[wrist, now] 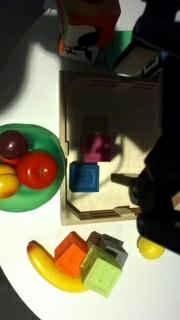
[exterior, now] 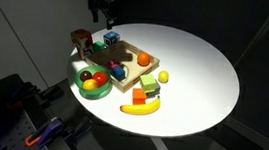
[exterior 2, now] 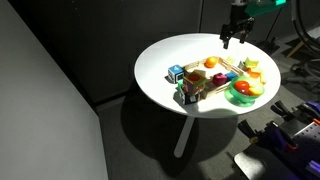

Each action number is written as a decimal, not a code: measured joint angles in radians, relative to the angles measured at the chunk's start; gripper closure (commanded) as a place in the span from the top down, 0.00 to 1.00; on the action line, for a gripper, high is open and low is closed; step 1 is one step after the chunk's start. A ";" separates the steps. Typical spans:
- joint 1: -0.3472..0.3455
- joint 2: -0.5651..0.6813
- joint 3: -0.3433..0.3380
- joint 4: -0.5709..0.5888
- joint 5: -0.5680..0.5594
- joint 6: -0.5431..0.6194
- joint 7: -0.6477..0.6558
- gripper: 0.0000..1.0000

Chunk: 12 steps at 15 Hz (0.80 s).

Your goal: Pick up the pink block and put it on the lime green block

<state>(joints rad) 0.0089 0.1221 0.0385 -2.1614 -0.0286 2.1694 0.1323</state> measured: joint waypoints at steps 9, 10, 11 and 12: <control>-0.004 0.121 -0.025 0.001 0.001 0.175 -0.026 1.00; -0.005 0.134 -0.027 0.002 0.001 0.191 -0.026 1.00; -0.006 0.148 -0.029 0.004 0.002 0.208 -0.028 1.00; -0.008 0.162 -0.030 0.005 0.003 0.227 -0.031 1.00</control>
<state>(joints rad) 0.0008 0.2843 0.0081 -2.1567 -0.0259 2.3960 0.1014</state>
